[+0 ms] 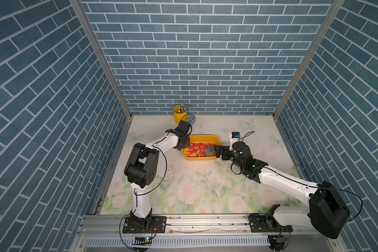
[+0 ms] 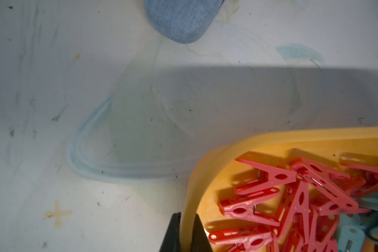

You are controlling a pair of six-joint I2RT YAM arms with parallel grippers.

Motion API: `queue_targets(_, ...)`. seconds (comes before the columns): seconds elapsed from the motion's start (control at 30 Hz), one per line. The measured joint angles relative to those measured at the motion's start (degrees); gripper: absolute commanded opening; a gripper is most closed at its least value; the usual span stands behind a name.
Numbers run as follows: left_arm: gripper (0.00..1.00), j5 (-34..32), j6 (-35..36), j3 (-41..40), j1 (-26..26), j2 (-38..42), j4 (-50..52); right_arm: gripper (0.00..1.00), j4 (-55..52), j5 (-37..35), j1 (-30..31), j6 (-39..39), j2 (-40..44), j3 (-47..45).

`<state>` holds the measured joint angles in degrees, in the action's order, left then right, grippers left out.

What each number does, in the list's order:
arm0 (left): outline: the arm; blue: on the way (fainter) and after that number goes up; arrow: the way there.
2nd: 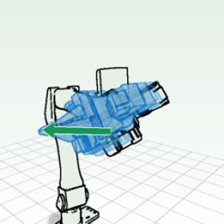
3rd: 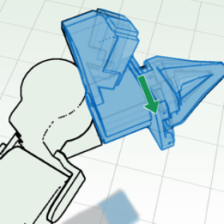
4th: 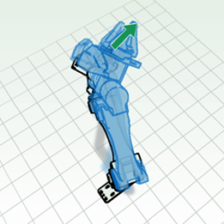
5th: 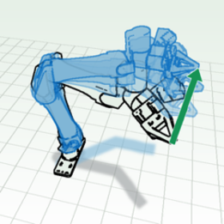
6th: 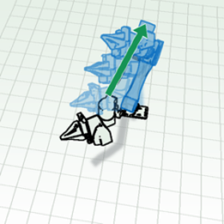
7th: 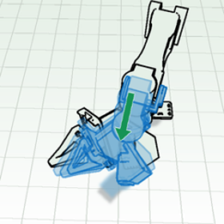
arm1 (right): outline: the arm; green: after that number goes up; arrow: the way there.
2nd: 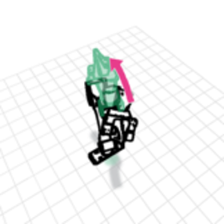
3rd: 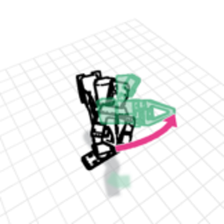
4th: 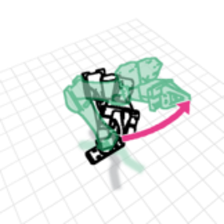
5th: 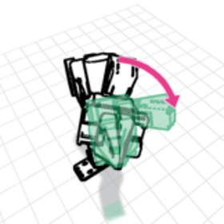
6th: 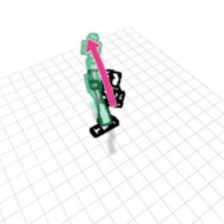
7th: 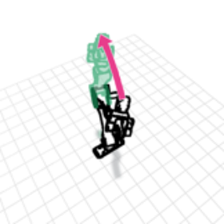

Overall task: Take the clothespins out of the storage box
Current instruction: Move the storage box to the center of the board, then pick up the clothespin from the storage box.

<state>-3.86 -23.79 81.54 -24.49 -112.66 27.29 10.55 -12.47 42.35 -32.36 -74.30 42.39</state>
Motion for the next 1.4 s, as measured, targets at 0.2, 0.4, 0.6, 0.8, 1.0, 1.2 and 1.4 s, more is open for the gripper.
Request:
queue_targets(0.2, 0.48, 0.85, 0.5, 0.28, -0.02, -0.52, -0.26, 0.99, -1.57, -1.55, 0.13, -0.31, -2.27, 2.91)
queue_targets(0.4, 0.89, 2.27, -0.55, -2.1, -0.02, 2.01, -0.83, 0.85, -4.61, -1.73, 0.15, -0.28, -8.63, 10.05)
queue_targets(0.6, 0.99, 3.61, -2.47, -6.56, -0.02, 12.55, -1.88, 0.52, -10.82, -1.22, 0.15, -1.64, -18.23, 19.98)
queue_targets(0.8, 1.0, 3.87, -5.07, -10.38, -0.02, 22.18, -4.63, 0.45, -18.91, -1.49, 0.15, -4.55, -27.58, 29.73)
queue_targets(1.0, 1.0, 4.11, -7.91, -15.67, -0.02, 28.52, -7.41, 0.48, -24.63, -0.74, -0.04, -9.11, -34.1, 35.1)
queue_targets(1.2, 1.0, 4.61, -8.9, -17.33, -0.02, 30.99, -8.81, 0.45, -26.86, 0.94, -0.72, -12.59, -37.44, 36.2)
queue_targets(1.4, 0.99, 5.18, -8.87, -18.6, -0.02, 31.19, -9.16, 0.41, -28.24, 2.19, -1.77, -14.58, -40.5, 38.01)
